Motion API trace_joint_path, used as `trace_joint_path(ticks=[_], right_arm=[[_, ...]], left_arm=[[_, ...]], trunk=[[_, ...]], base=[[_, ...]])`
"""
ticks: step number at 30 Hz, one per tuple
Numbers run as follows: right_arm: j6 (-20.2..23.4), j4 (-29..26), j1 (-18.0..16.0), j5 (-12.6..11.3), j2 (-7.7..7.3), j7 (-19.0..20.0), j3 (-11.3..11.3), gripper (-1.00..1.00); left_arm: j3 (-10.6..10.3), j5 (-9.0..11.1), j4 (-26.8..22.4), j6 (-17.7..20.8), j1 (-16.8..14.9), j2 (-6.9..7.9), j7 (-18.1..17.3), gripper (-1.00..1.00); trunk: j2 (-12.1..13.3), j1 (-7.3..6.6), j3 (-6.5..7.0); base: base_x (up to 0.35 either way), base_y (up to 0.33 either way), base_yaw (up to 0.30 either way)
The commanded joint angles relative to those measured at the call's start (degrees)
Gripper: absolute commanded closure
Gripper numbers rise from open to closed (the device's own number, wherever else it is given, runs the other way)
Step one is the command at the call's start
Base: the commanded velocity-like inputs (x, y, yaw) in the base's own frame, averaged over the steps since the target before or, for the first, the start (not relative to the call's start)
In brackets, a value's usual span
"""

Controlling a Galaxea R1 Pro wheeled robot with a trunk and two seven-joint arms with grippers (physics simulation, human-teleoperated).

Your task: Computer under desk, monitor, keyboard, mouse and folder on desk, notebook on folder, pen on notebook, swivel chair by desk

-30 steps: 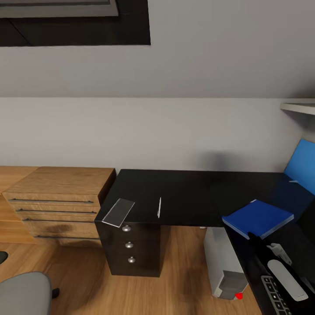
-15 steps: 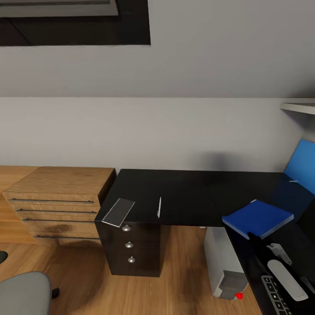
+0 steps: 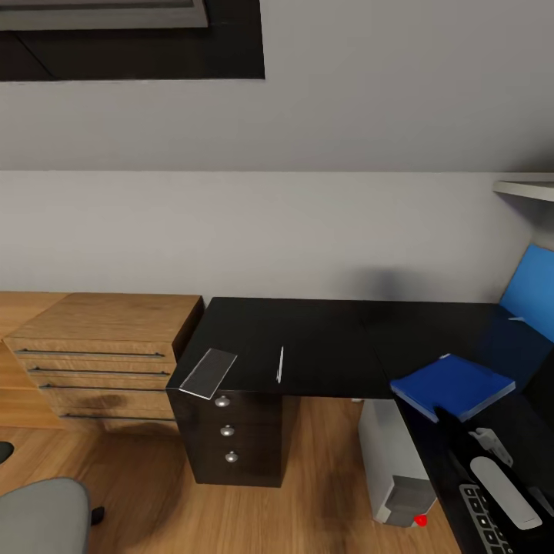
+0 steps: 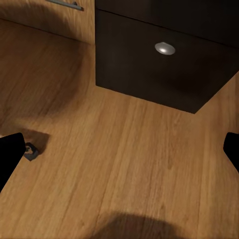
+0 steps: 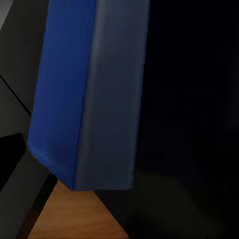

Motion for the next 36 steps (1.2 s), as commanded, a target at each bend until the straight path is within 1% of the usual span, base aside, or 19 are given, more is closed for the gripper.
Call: trace_joint_path(ticks=[1,24,36], right_arm=[[-0.19,-0.11,-0.03,-0.39,-0.08,-0.32,0.23,-1.00],[-0.19,-0.14,-0.03,-0.35,-0.08,-0.25,0.20,-1.00],[-0.36,-0.38,-0.03,-0.31,-0.51,-0.08,-0.03,-1.00]], left_arm=[[-0.16,0.61,0.08,-0.17,-0.05,-0.01,-0.47,-1.00],[-0.19,0.61,0.08,-0.09,-0.05,-0.01,-0.47,-1.00],[-0.26,0.56,0.08,-0.08,-0.05,-0.09,-0.55,-1.00]], trunk=[[-0.04,0.00,-0.06],[-0.04,0.00,-0.06],[-0.04,0.00,-0.06]], base=[[0.000,0.000,0.000],[0.000,0.000,0.000],[0.000,0.000,0.000]])
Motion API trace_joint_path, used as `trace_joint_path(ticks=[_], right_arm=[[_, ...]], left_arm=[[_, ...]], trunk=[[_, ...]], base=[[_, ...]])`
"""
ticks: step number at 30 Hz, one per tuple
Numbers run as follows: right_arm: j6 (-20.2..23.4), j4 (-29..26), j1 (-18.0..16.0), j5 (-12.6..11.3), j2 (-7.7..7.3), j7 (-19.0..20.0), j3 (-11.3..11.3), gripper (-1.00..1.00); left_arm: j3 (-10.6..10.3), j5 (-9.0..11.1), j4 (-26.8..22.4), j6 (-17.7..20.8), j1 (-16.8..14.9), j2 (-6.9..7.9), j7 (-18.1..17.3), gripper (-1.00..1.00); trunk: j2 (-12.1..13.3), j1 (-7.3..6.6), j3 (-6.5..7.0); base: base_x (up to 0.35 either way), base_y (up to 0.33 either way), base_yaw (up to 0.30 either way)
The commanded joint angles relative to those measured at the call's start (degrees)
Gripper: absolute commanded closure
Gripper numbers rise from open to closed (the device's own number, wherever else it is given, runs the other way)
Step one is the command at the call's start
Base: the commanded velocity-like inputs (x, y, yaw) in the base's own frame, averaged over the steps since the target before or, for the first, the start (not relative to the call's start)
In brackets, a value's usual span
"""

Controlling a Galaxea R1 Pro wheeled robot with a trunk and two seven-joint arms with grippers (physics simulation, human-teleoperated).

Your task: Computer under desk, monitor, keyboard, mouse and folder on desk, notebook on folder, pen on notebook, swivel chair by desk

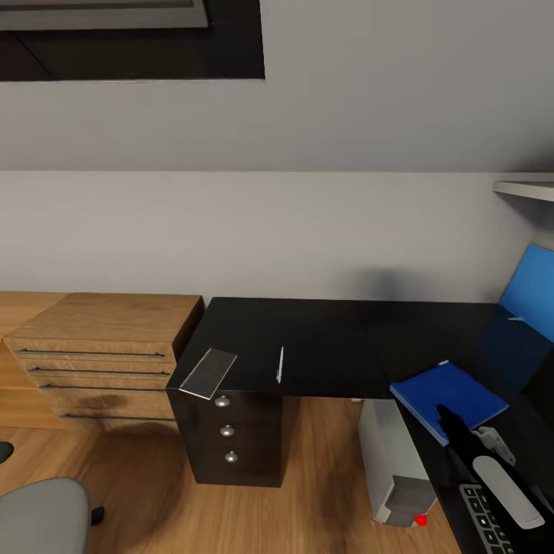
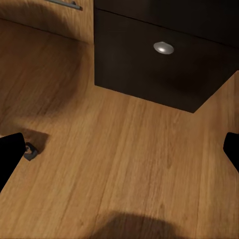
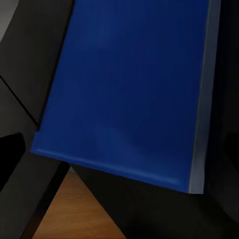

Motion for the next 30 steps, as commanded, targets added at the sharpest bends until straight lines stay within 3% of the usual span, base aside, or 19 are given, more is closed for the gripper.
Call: trace_joint_path(ticks=[1,4,30], right_arm=[[-0.21,-0.09,-0.03,-0.40,-0.10,-0.32,0.23,-1.00],[-0.21,-0.12,-0.03,-0.40,-0.14,-0.30,0.22,-1.00],[-0.46,-0.20,-0.03,-0.08,0.05,0.01,0.36,-1.00]], left_arm=[[-0.14,0.62,0.08,-0.16,-0.03,-0.01,-0.48,-1.00],[-0.12,0.62,0.08,-0.22,-0.04,-0.01,-0.49,-1.00],[-0.07,0.66,0.08,-0.09,-0.05,-0.02,-0.16,-1.00]], trunk=[[-0.04,0.00,-0.06],[-0.04,0.00,-0.06],[10.39,-5.71,4.60]], base=[[0.000,0.000,0.000],[0.000,0.000,0.000],[0.000,0.000,0.000]])
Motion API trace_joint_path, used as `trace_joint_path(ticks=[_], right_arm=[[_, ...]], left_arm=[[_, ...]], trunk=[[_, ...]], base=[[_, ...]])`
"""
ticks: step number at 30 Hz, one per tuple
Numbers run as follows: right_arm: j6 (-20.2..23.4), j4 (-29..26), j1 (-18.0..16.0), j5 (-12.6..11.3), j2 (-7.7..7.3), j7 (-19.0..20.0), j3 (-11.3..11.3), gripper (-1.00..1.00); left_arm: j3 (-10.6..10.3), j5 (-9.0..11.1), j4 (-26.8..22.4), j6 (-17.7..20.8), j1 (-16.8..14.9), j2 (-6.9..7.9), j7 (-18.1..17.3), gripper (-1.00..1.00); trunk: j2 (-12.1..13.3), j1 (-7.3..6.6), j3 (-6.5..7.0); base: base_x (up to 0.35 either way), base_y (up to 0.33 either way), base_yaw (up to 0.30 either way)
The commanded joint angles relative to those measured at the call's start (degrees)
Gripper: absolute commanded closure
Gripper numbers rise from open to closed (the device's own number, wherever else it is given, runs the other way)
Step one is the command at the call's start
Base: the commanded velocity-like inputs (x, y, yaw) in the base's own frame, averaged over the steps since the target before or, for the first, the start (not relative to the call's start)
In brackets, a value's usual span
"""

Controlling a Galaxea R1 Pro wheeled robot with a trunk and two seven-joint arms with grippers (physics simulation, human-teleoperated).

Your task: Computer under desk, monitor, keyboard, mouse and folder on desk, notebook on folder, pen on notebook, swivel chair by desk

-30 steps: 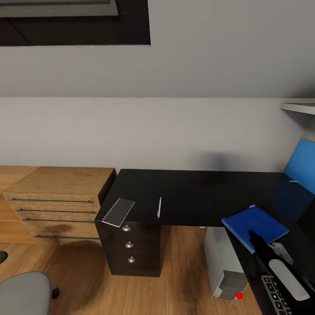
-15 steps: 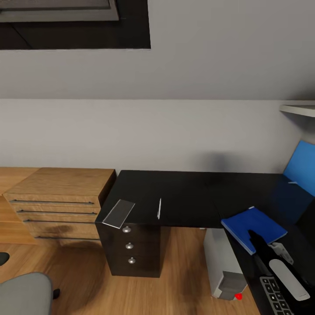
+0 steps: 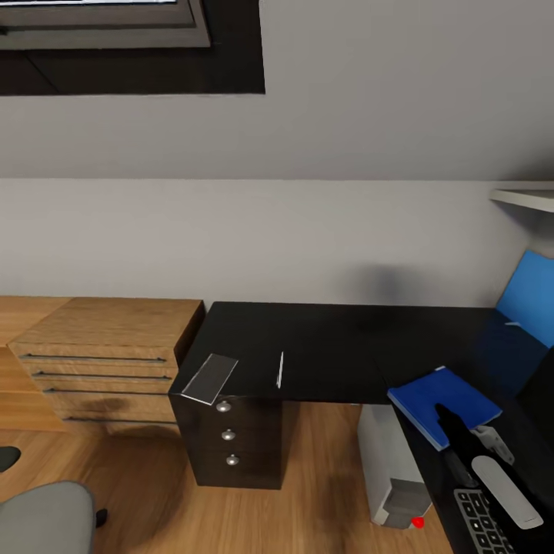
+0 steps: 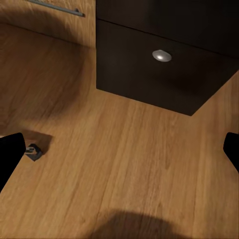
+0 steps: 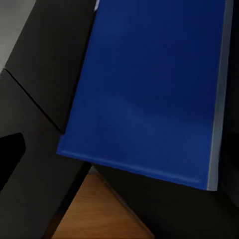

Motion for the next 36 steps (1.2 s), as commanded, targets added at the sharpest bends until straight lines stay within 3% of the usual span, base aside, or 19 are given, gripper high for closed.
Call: trace_joint_path(ticks=[1,5,7,12,13,18,25,27,32,35,36], right_arm=[[-0.27,-0.10,-0.03,-0.34,-0.03,-0.31,0.38,-1.00],[-0.31,-0.15,-0.03,0.29,0.02,-0.34,0.74,-1.00],[-0.32,-0.16,-0.03,1.77,0.11,-0.39,1.06,-1.00],[-0.33,-0.36,-0.03,9.59,0.84,-0.47,1.61,-1.00],[-0.33,-0.44,-0.03,12.03,1.45,-0.49,1.65,-1.00],[-0.33,-1.53,-0.03,18.53,3.87,-0.70,1.66,-1.00],[-0.33,-2.05,-0.03,26.27,6.77,-0.78,1.70,-1.00],[-0.33,-2.03,-0.03,27.99,7.40,-0.76,1.69,-1.00],[-0.27,-2.02,-0.03,29.62,8.00,-0.56,2.02,-1.00],[-0.23,-1.97,-0.03,30.36,8.17,-0.54,3.85,-1.00],[-0.24,-1.93,-0.03,30.83,8.22,-0.57,5.62,-1.00]], left_arm=[[-0.17,0.61,0.08,-0.17,-0.05,-0.01,-0.45,-1.00],[-0.19,0.61,0.08,-0.16,-0.04,-0.01,-0.44,-1.00],[-0.18,0.61,0.08,-0.16,-0.05,-0.01,-0.44,-1.00],[0.06,0.73,0.08,0.85,-0.04,0.05,-0.44,-1.00],[0.25,0.77,0.08,1.99,-0.05,0.06,-0.46,-1.00],[0.91,1.45,0.08,6.21,-0.05,0.01,-0.56,-1.00],[1.09,2.22,0.08,7.66,-0.05,-0.01,-0.61,-1.00],[1.10,2.29,0.08,7.75,-0.05,-0.01,-0.66,-1.00],[1.09,2.35,0.08,7.81,-0.05,-0.01,-0.69,-1.00],[1.04,2.33,0.08,7.88,-0.05,-0.01,-0.60,-1.00],[1.00,2.31,0.08,7.95,-0.05,-0.01,-0.54,-1.00]], trunk=[[0.37,-0.22,0.12],[1.97,-1.10,0.83],[2.77,-1.54,1.19],[4.78,-2.64,2.09],[5.18,-2.86,2.27],[7.19,-3.95,3.17],[9.99,-5.49,4.42],[10.79,-5.93,4.78],[12.80,-7.03,5.68],[14.00,-7.69,6.22],[14.40,-7.91,6.40]], base=[[0.000,0.000,0.000],[0.000,0.000,0.000],[0.000,0.000,0.000],[0.000,0.000,0.000],[0.000,0.000,0.000],[0.000,0.000,0.000],[0.000,0.000,0.000],[0.000,0.000,0.000],[0.000,0.000,0.000],[0.000,0.000,0.000],[0.000,0.000,0.000]])
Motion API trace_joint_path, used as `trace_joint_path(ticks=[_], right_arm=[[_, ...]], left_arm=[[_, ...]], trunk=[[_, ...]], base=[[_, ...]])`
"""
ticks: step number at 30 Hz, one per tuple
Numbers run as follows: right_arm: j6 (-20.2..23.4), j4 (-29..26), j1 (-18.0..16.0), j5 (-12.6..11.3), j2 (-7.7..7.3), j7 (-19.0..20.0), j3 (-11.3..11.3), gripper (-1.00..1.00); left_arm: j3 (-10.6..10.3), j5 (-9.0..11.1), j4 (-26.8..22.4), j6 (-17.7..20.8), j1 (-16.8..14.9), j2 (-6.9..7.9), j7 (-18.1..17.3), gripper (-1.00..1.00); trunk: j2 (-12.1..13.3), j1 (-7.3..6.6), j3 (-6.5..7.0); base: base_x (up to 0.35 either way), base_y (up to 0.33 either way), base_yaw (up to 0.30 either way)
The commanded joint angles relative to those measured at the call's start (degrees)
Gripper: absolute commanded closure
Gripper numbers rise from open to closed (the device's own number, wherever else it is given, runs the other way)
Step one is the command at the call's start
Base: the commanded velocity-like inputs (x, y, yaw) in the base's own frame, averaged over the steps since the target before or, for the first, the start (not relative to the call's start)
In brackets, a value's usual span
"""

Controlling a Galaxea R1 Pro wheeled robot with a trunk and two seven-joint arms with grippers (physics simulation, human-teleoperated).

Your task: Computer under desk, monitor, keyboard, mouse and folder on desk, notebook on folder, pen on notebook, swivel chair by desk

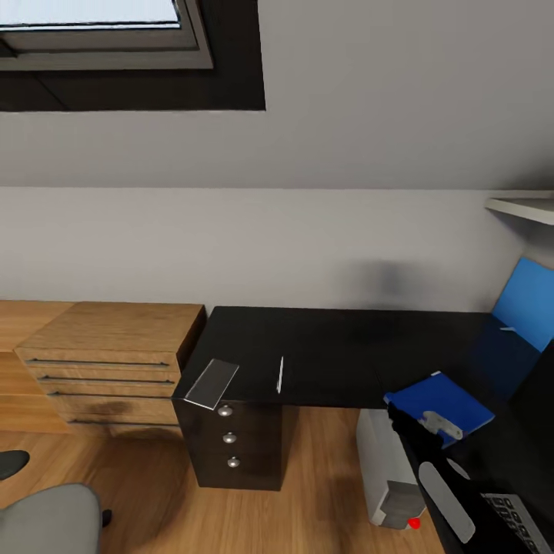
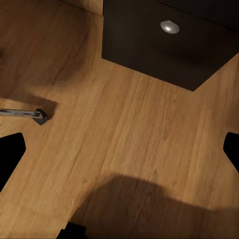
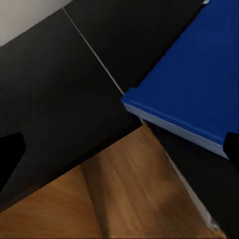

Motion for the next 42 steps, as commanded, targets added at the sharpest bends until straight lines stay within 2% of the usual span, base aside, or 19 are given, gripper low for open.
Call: trace_joint_path(ticks=[1,2,3,4,5,7,8,11,17,25,27,28,30,31,32,33,36,38,42], right_arm=[[-0.23,-0.03,-0.05,-0.29,-0.08,-0.45,1.41,-1.00],[-0.24,0.02,-0.05,-0.09,-0.06,-0.47,2.53,-1.00],[-0.24,0.13,-0.05,0.21,-0.01,-0.50,4.91,-1.00],[-0.24,0.18,-0.05,0.34,0.06,-0.52,6.16,-1.00],[-0.27,0.27,-0.05,0.55,0.31,-0.53,8.76,-1.00],[-0.29,0.45,-0.05,0.74,0.68,-0.54,11.33,-1.00],[-0.31,0.93,-0.05,0.96,1.13,-0.55,13.67,-1.00],[-0.43,2.88,-0.05,1.24,1.96,-0.56,17.04,-1.00],[-0.90,8.06,-0.05,1.63,3.64,-0.32,19.42,-1.00],[-3.26,16.24,-0.05,5.29,6.68,0.66,21.97,-1.00],[-5.08,20.38,-0.05,5.82,8.13,1.54,22.98,-1.00],[-6.71,23.52,-0.05,6.06,9.10,2.42,23.48,-1.00],[-8.52,26.68,-0.05,6.22,9.96,3.52,23.83,-1.00],[-9.43,28.11,-0.05,6.27,10.32,4.14,23.95,-1.00],[-11.08,30.55,-0.05,6.35,10.92,5.48,24.13,-1.00],[-11.76,31.51,-0.05,6.38,11.15,6.14,24.20,-1.00],[-12.01,32.45,0.10,7.34,11.96,6.14,25.19,-1.00],[-12.01,32.82,0.10,7.56,11.96,6.14,25.52,-1.00],[-12.07,33.43,0.10,7.50,11.92,6.16,25.58,-1.00]], left_arm=[[-0.24,0.61,0.09,-0.15,-0.05,-0.01,-0.42,-1.00],[-0.26,0.59,0.09,-0.13,-0.05,-0.01,-0.40,-1.00],[-0.33,0.54,0.09,-0.09,-0.05,-0.01,-0.38,-1.00],[-0.37,0.50,0.09,-0.08,-0.05,-0.01,-0.37,-1.00],[-0.45,0.44,0.09,-0.03,-0.05,-0.01,-0.36,-1.00],[-0.53,0.38,0.09,0.00,-0.05,-0.01,-0.37,-1.00],[-0.63,0.30,0.06,0.02,-0.05,-0.01,-0.39,-1.00],[-0.77,0.13,0.03,0.08,-0.05,-0.01,-0.45,-1.00],[-0.98,-0.07,-0.84,0.14,-0.05,-0.21,-0.62,-1.00],[-1.18,-0.16,-6.39,0.66,-0.05,-0.23,-0.76,-1.00],[-1.21,-0.18,-8.83,2.26,-0.05,-0.19,-0.73,-1.00],[-1.22,-0.19,-10.68,4.30,-0.05,-0.15,-0.68,-1.00],[-1.23,-0.19,-12.86,7.18,-0.05,-0.12,-0.62,-1.00],[-1.23,-0.19,-14.10,8.90,-0.05,-0.09,-0.60,-1.00],[-1.23,-0.20,-16.80,12.67,-0.05,-0.01,-0.54,-1.00],[-1.22,-0.20,-18.22,14.61,-0.05,0.06,-0.51,-1.00],[-1.09,-0.41,-18.57,13.97,0.03,-0.93,-0.86,-1.00],[-1.09,-0.41,-18.57,13.97,0.03,-1.51,-0.86,-1.00],[-1.10,-0.54,-18.31,13.87,0.03,-1.32,-0.84,-1.00]], trunk=[[0.35,-0.21,0.10],[0.75,-0.43,0.28],[1.15,-0.65,0.46],[1.55,-0.87,0.64],[1.95,-1.09,0.82],[2.75,-1.53,1.18],[3.15,-1.75,1.36],[4.36,-2.41,1.90],[6.76,-3.73,2.97],[9.97,-5.48,4.41],[10.77,-5.92,4.77],[11.18,-6.14,4.95],[11.98,-6.58,5.31],[12.38,-6.80,5.49],[12.78,-7.02,5.67],[13.18,-7.24,5.85],[14.37,-7.89,6.38],[15.17,-8.33,6.74],[16.78,-9.21,7.46]], base=[[0.000,0.000,0.000],[0.000,0.000,0.000],[0.000,0.000,0.000],[0.000,0.000,0.000],[0.000,0.000,0.000],[0.000,0.000,0.000],[0.000,0.000,0.000],[0.000,0.000,0.000],[0.000,0.000,0.000],[0.000,0.000,0.000],[0.000,0.000,0.000],[0.000,0.000,0.000],[0.000,0.000,0.000],[0.000,0.000,0.000],[0.000,0.000,0.000],[0.000,0.000,0.000],[0.000,0.000,0.000],[0.000,0.000,0.000],[0.000,0.000,0.000]])
